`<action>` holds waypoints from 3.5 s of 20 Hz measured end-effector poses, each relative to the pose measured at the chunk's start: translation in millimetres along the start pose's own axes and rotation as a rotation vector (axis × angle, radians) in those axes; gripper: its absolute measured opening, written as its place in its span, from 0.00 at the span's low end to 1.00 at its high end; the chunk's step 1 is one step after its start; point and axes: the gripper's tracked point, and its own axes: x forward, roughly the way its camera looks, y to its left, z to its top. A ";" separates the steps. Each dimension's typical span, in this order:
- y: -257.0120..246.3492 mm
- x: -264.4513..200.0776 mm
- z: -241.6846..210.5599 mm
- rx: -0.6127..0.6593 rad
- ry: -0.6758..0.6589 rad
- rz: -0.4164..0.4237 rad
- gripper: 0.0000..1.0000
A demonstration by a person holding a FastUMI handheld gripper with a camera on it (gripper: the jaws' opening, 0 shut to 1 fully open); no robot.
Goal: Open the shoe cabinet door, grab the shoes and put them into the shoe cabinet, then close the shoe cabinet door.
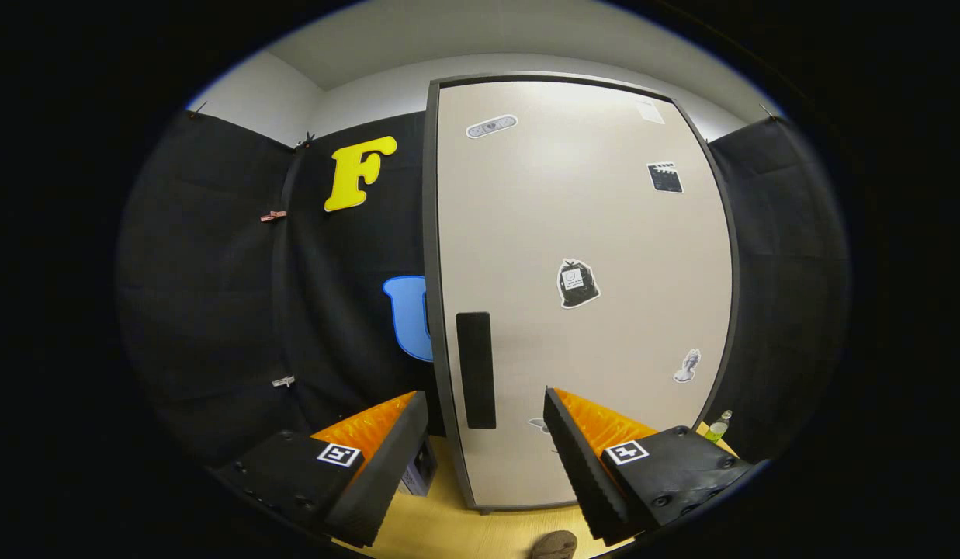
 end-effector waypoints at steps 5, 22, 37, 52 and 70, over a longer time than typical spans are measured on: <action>0.4 14.0 -0.5 -0.002 -0.002 -0.016 0.98; 3.3 95.7 -20.6 0.007 0.032 -0.092 0.80; 4.5 98.5 -20.6 -0.024 0.044 -0.129 0.17; -2.3 11.5 -8.9 0.001 0.068 -0.054 0.17; -42.7 -25.2 -5.0 -0.021 0.103 0.186 0.16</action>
